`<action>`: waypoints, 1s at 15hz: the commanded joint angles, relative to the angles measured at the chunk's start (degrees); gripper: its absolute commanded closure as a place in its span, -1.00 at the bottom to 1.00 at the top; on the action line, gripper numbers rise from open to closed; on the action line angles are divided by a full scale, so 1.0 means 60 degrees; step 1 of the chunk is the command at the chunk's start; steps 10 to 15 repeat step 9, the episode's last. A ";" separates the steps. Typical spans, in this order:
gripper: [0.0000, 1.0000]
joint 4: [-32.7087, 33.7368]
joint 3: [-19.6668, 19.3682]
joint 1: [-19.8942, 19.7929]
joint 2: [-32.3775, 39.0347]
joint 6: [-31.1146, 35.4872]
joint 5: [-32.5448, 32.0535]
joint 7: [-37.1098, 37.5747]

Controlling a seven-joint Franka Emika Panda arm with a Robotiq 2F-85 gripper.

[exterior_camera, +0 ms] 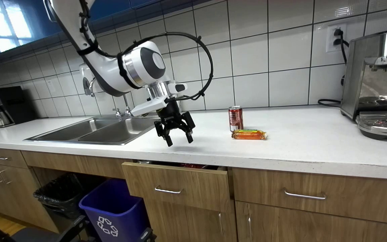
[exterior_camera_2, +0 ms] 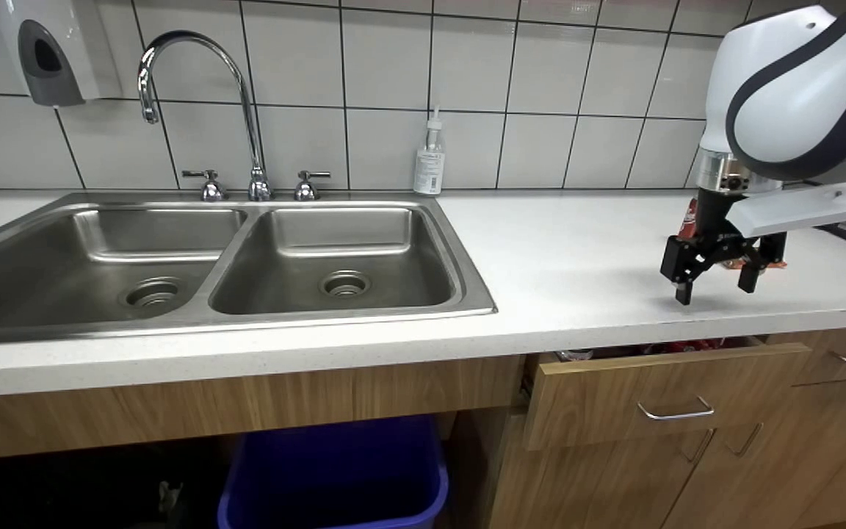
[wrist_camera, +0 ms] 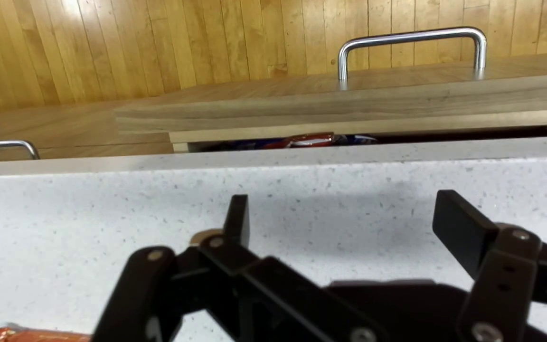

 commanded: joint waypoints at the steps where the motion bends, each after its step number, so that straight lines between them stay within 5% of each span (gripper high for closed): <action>1: -1.00 0.0168 0.0190 -0.0142 -0.0199 0.0068 0.0024 0.0010; 15: -1.00 0.0129 0.0174 -0.0133 0.0053 0.0045 -0.0044 0.0026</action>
